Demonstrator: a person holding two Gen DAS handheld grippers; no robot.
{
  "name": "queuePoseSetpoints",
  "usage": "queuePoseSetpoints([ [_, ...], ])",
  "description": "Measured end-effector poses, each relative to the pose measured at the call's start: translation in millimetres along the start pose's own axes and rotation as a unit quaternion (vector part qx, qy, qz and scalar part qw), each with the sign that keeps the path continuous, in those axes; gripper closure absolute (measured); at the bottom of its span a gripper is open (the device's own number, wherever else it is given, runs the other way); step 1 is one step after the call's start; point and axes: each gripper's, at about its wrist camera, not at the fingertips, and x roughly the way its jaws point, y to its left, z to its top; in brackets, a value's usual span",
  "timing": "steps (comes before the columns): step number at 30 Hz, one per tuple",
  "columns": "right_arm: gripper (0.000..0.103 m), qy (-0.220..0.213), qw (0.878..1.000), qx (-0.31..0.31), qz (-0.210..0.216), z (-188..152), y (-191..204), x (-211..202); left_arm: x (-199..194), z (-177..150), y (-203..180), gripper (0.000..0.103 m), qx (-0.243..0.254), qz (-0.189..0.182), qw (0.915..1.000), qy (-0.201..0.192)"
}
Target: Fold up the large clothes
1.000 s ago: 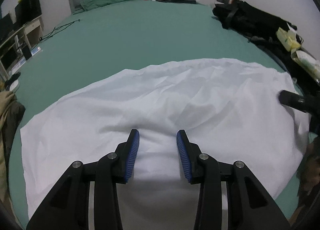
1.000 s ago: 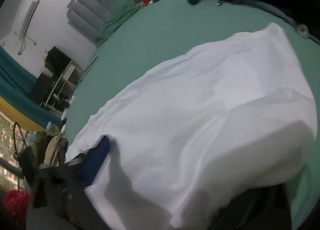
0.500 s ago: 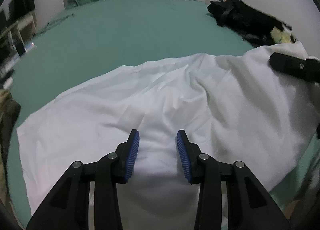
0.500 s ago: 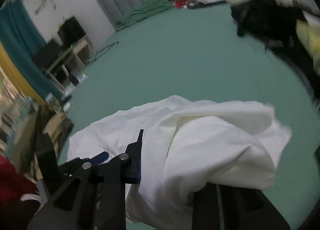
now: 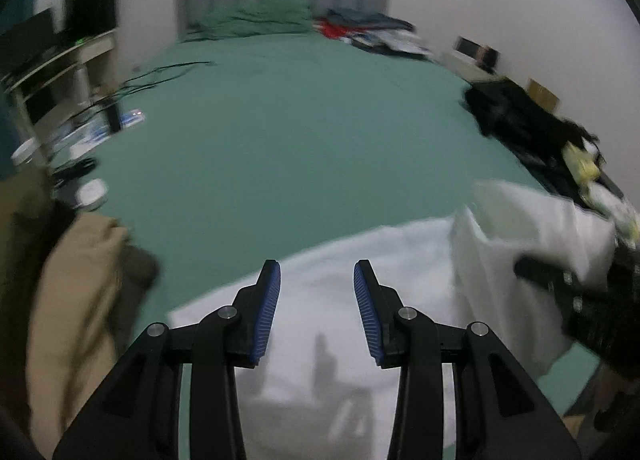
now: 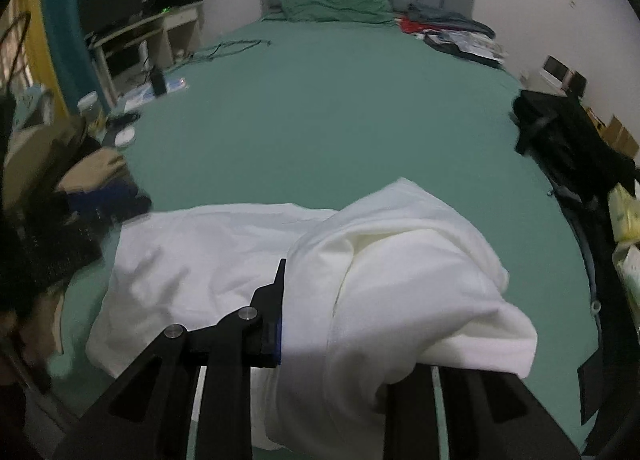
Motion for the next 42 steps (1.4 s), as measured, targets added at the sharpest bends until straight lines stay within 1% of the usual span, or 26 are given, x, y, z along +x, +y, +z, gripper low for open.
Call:
queuePoseSetpoints([
  [2, 0.077, 0.005, 1.000, -0.015, 0.004, 1.3, 16.4, 4.3, 1.5, 1.2, 18.4, 0.063, -0.030, 0.005, 0.9995, 0.004],
  [5, 0.076, 0.013, 0.999, -0.033, 0.012, -0.2, 35.9, 10.2, 2.3, -4.1, 36.6, 0.063, -0.047, 0.007, 0.9988, 0.014],
  [8, 0.073, 0.026, 0.998, -0.054, 0.025, -4.7, 59.6, 22.1, -0.3, -13.2, 58.0, 0.063, -0.080, 0.012, 0.9965, 0.021],
  [11, 0.068, 0.045, 0.996, -0.069, 0.038, -14.0, 80.7, 33.4, -7.8, -26.3, 82.8, 0.063, -0.109, 0.014, 0.9936, 0.026],
  [13, 0.061, 0.057, 0.994, -0.077, 0.049, -20.0, 92.0, 39.5, -14.8, -32.1, 98.6, 0.063, -0.125, 0.019, 0.9917, 0.023],
  [14, 0.059, 0.062, 0.993, -0.080, 0.061, -23.9, 98.1, 40.7, -16.9, -32.2, 103.0, 0.063, -0.131, 0.019, 0.9909, 0.022],
  [15, 0.057, 0.067, 0.990, -0.086, 0.085, -28.3, 105.8, 41.1, -20.5, -32.5, 109.7, 0.063, -0.141, 0.019, 0.9897, 0.020],
  [17, 0.046, 0.080, 0.981, -0.101, 0.142, -35.5, 120.8, 40.5, -25.1, -29.3, 117.2, 0.063, -0.149, 0.018, 0.9885, 0.015],
  [18, 0.038, 0.083, 0.975, -0.115, 0.170, -39.7, 131.2, 37.9, -26.9, -27.9, 116.7, 0.063, -0.148, 0.022, 0.9887, 0.014],
  [19, 0.036, 0.084, 0.970, -0.127, 0.190, -43.0, 139.5, 35.1, -28.6, -25.5, 117.6, 0.063, -0.144, 0.029, 0.9892, 0.012],
  [21, 0.035, 0.096, 0.957, -0.143, 0.232, -50.3, 153.7, 31.4, -31.3, -22.9, 119.2, 0.063, -0.138, 0.039, 0.9896, 0.007],
  [22, 0.035, 0.102, 0.954, -0.145, 0.240, -52.8, 156.3, 31.0, -31.4, -22.5, 120.8, 0.063, -0.138, 0.045, 0.9894, 0.007],
  [23, 0.035, 0.104, 0.954, -0.144, 0.241, -55.7, 157.6, 29.9, -30.6, -22.7, 123.0, 0.063, -0.141, 0.047, 0.9889, 0.011],
  [26, 0.035, 0.092, 0.957, -0.135, 0.241, -56.6, 146.5, 20.4, -30.6, -25.5, 129.2, 0.063, -0.153, 0.038, 0.9873, 0.019],
  [29, 0.035, 0.065, 0.960, -0.111, 0.248, -51.2, 125.7, 2.5, -31.0, -27.3, 124.6, 0.063, -0.148, 0.030, 0.9883, 0.021],
  [32, 0.035, 0.038, 0.967, -0.080, 0.240, -43.8, 99.4, -13.5, -26.0, -32.4, 112.5, 0.063, -0.138, 0.022, 0.9898, 0.027],
  [34, 0.035, 0.021, 0.974, -0.054, 0.220, -39.3, 80.6, -22.2, -15.9, -40.1, 105.1, 0.062, -0.134, 0.006, 0.9900, 0.044],
  [37, 0.035, -0.002, 0.984, -0.010, 0.178, -35.0, 43.3, -29.7, 4.9, -58.8, 94.4, 0.058, -0.137, -0.018, 0.9868, 0.085],
  [40, 0.035, 0.003, 0.991, 0.025, 0.133, -38.6, 6.1, -28.0, 25.1, -82.2, 80.6, 0.057, -0.138, -0.029, 0.9814, 0.131],
  [42, 0.035, 0.011, 0.993, 0.040, 0.110, -46.0, -11.8, -24.2, 33.5, -92.5, 72.9, 0.057, -0.129, -0.024, 0.9804, 0.147],
])
